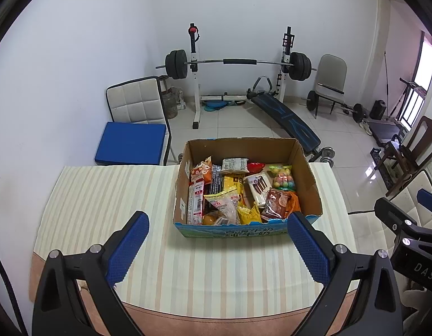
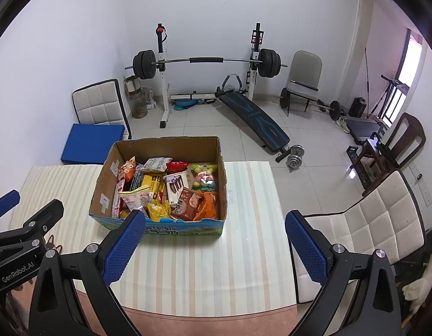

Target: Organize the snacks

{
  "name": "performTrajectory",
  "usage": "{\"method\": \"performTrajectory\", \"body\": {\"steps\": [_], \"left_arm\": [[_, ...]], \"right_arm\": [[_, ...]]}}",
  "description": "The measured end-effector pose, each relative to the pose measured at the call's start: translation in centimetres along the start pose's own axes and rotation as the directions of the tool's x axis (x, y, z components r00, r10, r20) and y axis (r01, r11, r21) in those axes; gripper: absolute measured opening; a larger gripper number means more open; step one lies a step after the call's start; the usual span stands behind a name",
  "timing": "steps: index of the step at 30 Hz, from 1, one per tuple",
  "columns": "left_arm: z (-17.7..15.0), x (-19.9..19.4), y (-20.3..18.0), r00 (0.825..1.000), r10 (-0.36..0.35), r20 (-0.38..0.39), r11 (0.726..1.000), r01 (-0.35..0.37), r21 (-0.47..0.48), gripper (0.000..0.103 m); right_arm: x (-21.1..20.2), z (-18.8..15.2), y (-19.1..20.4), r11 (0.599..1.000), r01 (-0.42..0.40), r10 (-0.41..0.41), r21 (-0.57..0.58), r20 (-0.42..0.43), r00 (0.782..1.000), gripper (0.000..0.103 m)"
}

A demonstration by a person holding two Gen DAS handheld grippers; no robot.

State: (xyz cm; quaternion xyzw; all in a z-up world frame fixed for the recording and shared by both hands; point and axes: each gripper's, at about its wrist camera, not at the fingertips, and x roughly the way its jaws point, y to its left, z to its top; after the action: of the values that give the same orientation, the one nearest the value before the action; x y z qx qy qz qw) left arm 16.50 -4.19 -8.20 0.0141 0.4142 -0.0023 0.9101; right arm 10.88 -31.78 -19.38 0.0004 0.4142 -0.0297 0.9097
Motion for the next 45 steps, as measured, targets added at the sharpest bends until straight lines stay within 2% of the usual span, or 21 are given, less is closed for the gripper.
{"method": "performTrajectory", "body": {"steps": [45], "left_arm": [[1.2,-0.6,-0.1,1.000,-0.010,0.008,1.000,0.010,0.008,0.101]], "right_arm": [[-0.4,0.1,0.4,1.000,0.004,-0.004,0.016,-0.002,1.000,0.102]]}}
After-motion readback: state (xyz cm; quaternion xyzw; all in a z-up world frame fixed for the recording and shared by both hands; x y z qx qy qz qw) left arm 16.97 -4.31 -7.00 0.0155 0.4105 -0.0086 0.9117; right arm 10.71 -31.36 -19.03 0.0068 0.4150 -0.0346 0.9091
